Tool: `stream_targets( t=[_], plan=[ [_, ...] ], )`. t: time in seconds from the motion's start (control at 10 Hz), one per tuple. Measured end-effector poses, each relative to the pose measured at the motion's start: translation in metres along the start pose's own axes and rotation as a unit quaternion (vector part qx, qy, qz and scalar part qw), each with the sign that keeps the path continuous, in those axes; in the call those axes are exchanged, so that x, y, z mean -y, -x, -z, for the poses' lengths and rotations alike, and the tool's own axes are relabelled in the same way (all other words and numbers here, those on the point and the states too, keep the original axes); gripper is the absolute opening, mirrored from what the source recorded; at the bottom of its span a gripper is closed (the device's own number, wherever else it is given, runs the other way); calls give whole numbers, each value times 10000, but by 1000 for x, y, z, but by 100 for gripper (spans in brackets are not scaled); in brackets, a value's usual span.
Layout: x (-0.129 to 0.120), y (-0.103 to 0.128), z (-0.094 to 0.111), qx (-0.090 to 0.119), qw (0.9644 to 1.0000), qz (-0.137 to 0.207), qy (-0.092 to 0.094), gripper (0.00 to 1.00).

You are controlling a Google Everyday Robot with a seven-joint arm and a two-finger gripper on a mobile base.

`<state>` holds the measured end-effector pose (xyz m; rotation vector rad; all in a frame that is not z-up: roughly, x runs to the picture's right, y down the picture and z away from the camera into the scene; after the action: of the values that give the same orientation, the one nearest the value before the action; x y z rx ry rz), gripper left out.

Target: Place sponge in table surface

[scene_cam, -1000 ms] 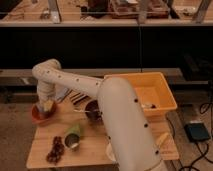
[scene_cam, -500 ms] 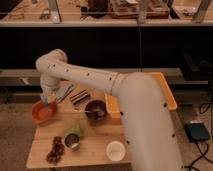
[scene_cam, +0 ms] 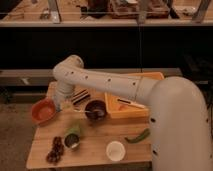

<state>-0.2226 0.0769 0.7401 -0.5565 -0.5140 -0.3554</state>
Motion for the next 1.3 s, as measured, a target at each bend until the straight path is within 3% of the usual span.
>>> stream_targets(
  t=[0.2, 0.5, 0.8, 1.1, 1.3],
  plan=[
    [-25, 7, -18, 138, 9998, -109, 17, 0],
    [-24, 9, -34, 158, 9997, -172, 69, 0],
    [-31, -4, -65, 103, 9988, -413, 222, 0],
    [-34, -15, -75, 115, 9979, -563, 281, 0],
    [-31, -15, -81, 123, 9979, -588, 263, 12]
  ],
)
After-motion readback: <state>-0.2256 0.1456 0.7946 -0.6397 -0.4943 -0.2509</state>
